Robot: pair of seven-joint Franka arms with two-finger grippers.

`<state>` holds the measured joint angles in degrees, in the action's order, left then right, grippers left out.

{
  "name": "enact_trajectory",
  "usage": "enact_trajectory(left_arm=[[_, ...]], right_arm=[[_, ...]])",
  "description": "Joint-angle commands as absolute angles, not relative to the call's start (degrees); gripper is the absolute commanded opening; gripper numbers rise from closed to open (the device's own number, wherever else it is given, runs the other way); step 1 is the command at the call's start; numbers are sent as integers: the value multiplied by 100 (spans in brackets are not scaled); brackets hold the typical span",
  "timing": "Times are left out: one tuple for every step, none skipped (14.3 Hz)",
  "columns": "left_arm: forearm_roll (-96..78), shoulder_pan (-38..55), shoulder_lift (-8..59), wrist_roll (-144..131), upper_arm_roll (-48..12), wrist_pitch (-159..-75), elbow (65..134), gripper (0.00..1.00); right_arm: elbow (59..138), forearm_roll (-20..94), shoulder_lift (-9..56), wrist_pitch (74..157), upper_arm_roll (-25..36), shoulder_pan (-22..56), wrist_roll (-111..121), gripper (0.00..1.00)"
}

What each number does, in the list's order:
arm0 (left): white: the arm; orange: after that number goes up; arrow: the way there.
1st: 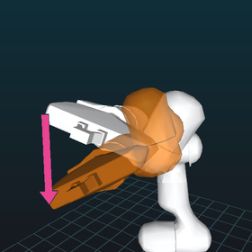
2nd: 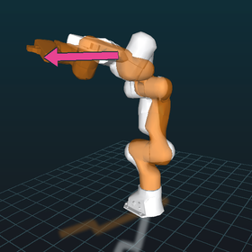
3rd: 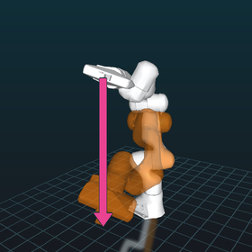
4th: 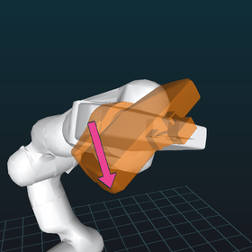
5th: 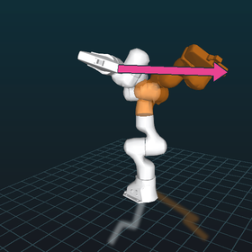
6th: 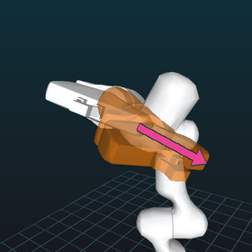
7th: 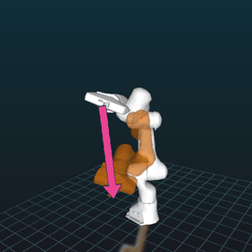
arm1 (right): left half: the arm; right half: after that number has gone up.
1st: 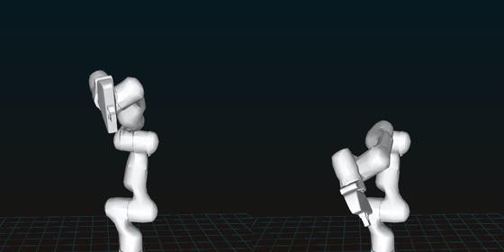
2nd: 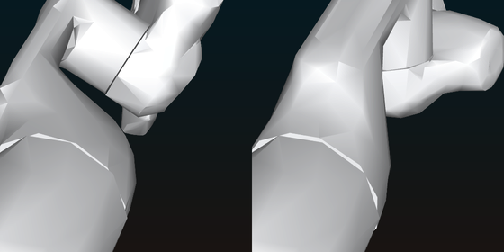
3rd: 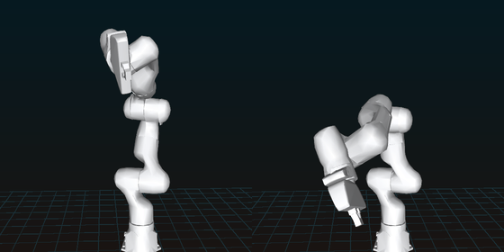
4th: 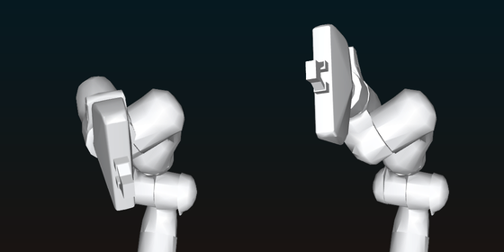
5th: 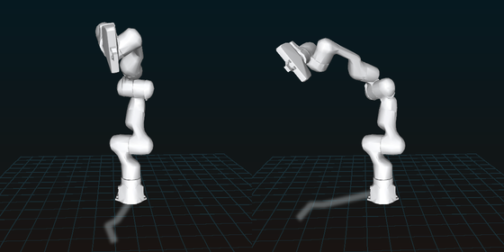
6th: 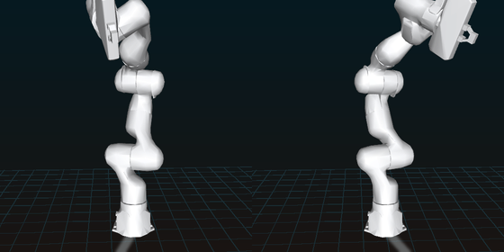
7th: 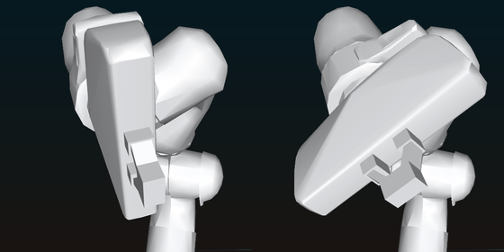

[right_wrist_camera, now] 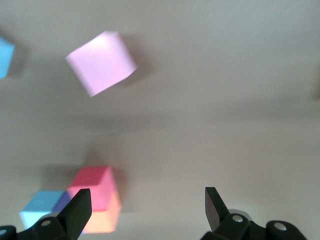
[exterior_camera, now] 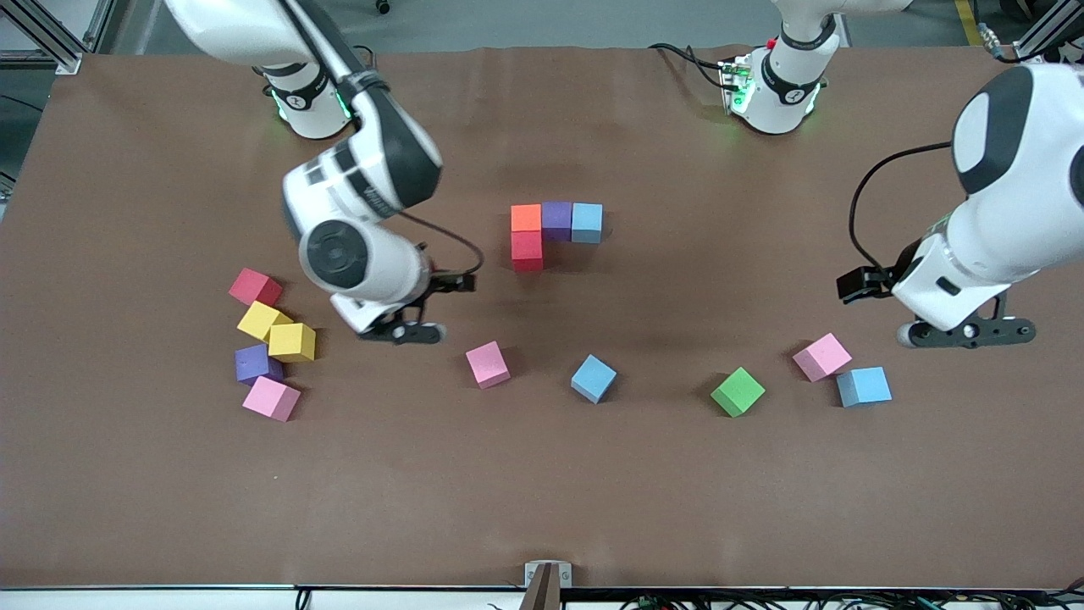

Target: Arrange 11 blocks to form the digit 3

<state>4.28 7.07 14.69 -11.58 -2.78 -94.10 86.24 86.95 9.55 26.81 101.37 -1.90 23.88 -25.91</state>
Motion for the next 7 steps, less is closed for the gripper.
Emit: enact_trajectory(left_arm=[[413,756,1783,-1493,-255,-9667,8560,100],[396,756,1915,-1642,-255,-9738,8578,100],[361,756,1968,-1809,-255,-9851,8578,100],[352,773,1995,-2080,-255,-9905,8578,100],[343,791,2126,-2344,-264,-9966,8578,100],[343,817,2231,-2503,-264,-10115,8604,100],[325,817,2354,-2566,-290,-10447,8674,100]], right_arm=[[8754,642,2584,10090,-299,1734,-2320,100],[8754,624,2584,10133,-290,1462,-2312,100],[8754,581,2584,10169,-290,1181,-2312,100],[8763,476,2610,10265,-290,986,-2303,100],[8789,344,2628,10422,-299,819,-2311,100],[8806,177,2628,10572,-290,696,-2303,100],[8815,-16,2663,10704,-290,573,-2303,100]])
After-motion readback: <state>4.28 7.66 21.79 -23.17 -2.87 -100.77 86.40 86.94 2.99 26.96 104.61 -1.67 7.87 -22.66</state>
